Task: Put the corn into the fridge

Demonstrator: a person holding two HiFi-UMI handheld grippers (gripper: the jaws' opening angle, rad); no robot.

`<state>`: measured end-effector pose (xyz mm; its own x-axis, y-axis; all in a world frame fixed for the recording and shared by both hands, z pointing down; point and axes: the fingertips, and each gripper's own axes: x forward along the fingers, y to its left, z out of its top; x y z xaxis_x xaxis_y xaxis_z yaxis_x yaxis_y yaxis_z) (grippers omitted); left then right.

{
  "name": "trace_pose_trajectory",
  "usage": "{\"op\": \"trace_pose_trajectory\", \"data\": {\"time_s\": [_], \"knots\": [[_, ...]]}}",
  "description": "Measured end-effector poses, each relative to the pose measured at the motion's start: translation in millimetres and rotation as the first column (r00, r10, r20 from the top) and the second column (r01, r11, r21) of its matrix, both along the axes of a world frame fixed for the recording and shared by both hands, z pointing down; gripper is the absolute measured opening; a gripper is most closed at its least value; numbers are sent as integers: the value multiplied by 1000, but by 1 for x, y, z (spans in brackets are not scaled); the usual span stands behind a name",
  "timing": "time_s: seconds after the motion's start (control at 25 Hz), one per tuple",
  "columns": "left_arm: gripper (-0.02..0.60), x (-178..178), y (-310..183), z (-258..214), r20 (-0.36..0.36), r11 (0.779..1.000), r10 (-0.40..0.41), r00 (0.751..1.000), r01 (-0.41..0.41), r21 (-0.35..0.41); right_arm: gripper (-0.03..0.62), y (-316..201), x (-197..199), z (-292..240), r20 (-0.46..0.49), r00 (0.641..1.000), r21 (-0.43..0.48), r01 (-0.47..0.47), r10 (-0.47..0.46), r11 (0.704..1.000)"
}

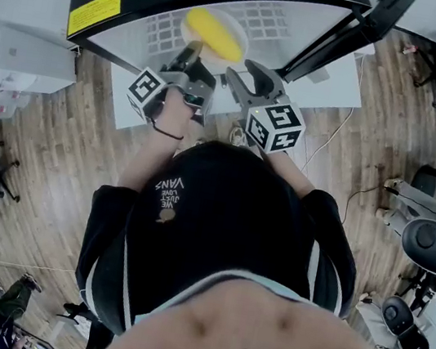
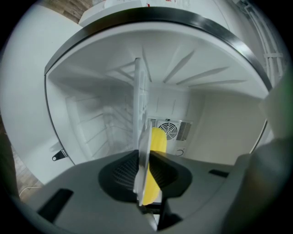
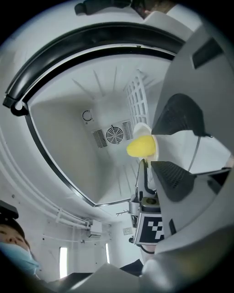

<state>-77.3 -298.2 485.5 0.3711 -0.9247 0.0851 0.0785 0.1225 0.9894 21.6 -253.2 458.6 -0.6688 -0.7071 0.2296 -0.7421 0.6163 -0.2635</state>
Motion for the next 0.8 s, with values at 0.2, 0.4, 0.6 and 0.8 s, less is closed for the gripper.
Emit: {"op": "trace_pose_trajectory", "data": {"time_s": [0.2, 0.4, 0.6, 0.8], "knots": [[51, 1, -1, -3, -11, 1000, 0, 1000, 1, 14, 176, 0, -2, 0, -41, 999, 13, -8, 9, 1000], [54, 2, -1, -3, -26, 1000, 3, 1000, -2, 25, 176, -4, -2, 2, -60, 998, 17, -17, 18, 1000], [54, 3, -3, -4, -21, 999, 11, 1000, -10, 45, 175, -10, 0, 1, -69, 997, 16, -29, 30, 999], [54, 2, -3, -1, -14, 998, 14, 1000, -13, 54, 175, -15, 2, 2, -63, 997, 7, -43, 43, 999]]}}
